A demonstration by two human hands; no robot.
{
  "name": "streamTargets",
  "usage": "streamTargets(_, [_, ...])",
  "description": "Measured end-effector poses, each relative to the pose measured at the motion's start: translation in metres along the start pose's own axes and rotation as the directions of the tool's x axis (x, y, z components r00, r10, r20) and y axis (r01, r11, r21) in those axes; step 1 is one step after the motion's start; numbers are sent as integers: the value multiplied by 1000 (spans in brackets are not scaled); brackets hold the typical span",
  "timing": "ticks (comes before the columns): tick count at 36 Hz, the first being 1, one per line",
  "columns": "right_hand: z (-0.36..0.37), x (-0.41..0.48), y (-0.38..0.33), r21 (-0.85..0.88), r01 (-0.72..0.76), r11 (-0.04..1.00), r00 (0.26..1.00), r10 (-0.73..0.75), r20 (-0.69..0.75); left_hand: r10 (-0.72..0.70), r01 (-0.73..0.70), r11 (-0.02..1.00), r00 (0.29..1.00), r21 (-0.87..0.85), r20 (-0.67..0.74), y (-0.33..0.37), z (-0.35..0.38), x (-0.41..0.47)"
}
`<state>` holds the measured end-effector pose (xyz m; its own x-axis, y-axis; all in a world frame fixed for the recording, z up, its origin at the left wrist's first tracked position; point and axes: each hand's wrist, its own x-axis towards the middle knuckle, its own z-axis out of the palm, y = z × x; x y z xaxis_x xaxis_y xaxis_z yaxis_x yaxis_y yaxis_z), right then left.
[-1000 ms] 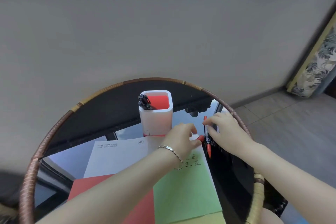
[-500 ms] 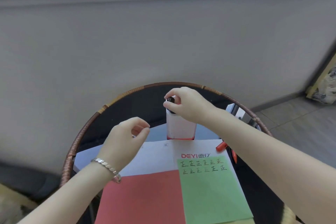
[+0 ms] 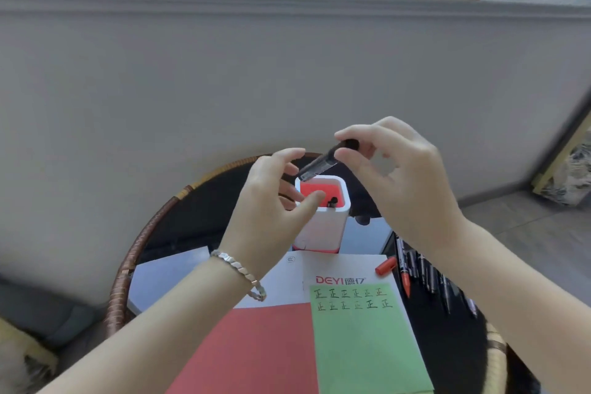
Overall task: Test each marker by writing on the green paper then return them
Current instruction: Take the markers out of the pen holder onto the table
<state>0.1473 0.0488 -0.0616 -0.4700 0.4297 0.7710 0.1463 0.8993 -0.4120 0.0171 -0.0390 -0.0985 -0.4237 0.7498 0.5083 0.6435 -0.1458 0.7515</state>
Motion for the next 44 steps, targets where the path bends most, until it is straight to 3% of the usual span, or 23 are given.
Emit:
streamTargets(7, [-8, -33, -4, 64, -9, 998, 996, 3, 91, 98, -100, 993, 995, -66, -32, 17, 29, -5])
streamTargets(10, [-13, -48, -2, 199, -270, 942, 959, 245, 145, 105, -114, 991, 988, -74, -117, 15, 34, -14])
streamTargets(12, [-13, -57, 3, 333, -518, 788, 856, 476, 202, 94, -113, 990, 976, -86, -195, 16, 34, -19])
streamTargets(14, [-13, -63, 11, 394, -719, 573, 693, 637, 337, 21, -60, 976, 982, -209, -186, 18, 34, -24])
streamTargets(17, [-10, -65, 15, 473, -836, 278, 522, 670, 528, -110, 81, 913, 993, -401, -49, 21, 36, -32])
streamTargets(19, [-10, -64, 14, 551, -821, 151, 494, 671, 553, -143, 137, 912, 990, -387, 14, 18, 40, -36])
streamTargets(21, [-11, -65, 15, 586, -791, 177, 528, 682, 506, -162, 181, 925, 983, -335, 84, 12, 43, -38])
streamTargets(23, [-8, -69, 18, 538, -789, 297, 558, 714, 423, -153, 191, 955, 973, -227, 175, 8, 46, -38])
streamTargets(27, [-4, -73, 20, 501, -756, 421, 618, 713, 333, -86, 88, 996, 935, 11, 344, 2, 51, -40])
streamTargets(33, [-5, -78, 23, 539, -763, 356, 594, 713, 371, -92, 37, 991, 882, 127, 462, -3, 54, -39])
streamTargets(38, [-5, -81, 24, 655, -714, 248, 600, 699, 389, -28, -51, 985, 894, 163, 447, -4, 55, -42])
streamTargets(44, [-4, -83, 28, 683, -684, 257, 642, 657, 396, -40, -19, 993, 882, 121, 470, -2, 51, -38])
